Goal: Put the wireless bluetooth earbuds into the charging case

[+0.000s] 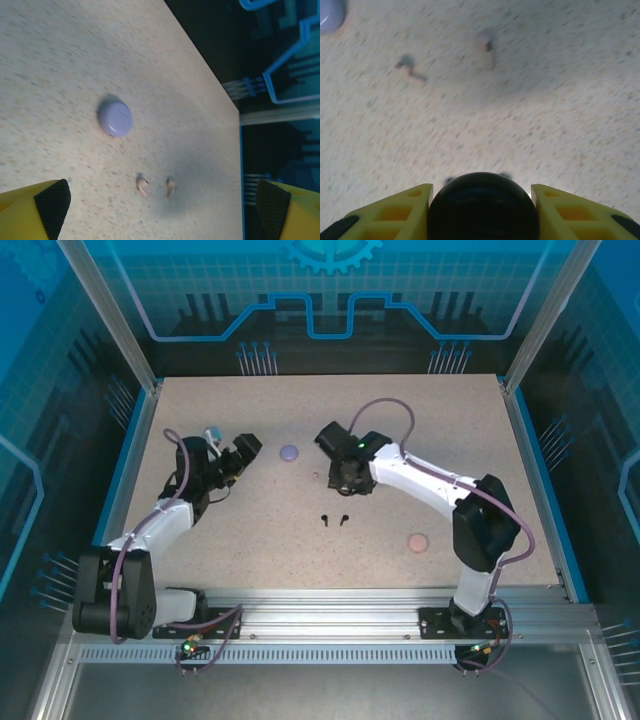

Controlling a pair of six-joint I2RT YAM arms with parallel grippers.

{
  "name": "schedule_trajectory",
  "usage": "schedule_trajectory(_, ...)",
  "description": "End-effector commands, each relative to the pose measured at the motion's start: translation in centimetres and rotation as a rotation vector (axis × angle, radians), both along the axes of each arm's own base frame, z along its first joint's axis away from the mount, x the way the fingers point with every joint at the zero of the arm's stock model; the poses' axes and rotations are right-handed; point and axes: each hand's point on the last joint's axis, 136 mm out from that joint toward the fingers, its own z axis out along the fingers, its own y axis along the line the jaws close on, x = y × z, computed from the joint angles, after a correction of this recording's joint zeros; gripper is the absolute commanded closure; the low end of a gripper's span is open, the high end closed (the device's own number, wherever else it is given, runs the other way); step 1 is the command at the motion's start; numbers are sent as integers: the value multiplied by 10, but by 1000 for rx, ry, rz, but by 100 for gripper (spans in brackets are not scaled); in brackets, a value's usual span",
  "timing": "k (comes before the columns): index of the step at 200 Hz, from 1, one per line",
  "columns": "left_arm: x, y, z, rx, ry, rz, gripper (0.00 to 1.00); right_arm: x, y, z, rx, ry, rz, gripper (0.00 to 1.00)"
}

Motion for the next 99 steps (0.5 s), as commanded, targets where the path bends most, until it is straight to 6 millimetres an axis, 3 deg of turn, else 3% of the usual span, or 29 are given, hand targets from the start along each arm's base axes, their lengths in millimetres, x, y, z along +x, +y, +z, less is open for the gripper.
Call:
schedule_trajectory(1, -11, -29, 7, -52, -71, -86, 1, 16, -7, 5, 111, -4, -60, 60)
schedule_trajectory(44, -32, -87, -6, -28, -133, -234, 1, 41, -13, 2, 243, 36, -184, 60)
schedule_trajectory(99, -43, -126, -19, 25, -226, -243, 7, 47, 12, 2, 368, 85, -264, 60)
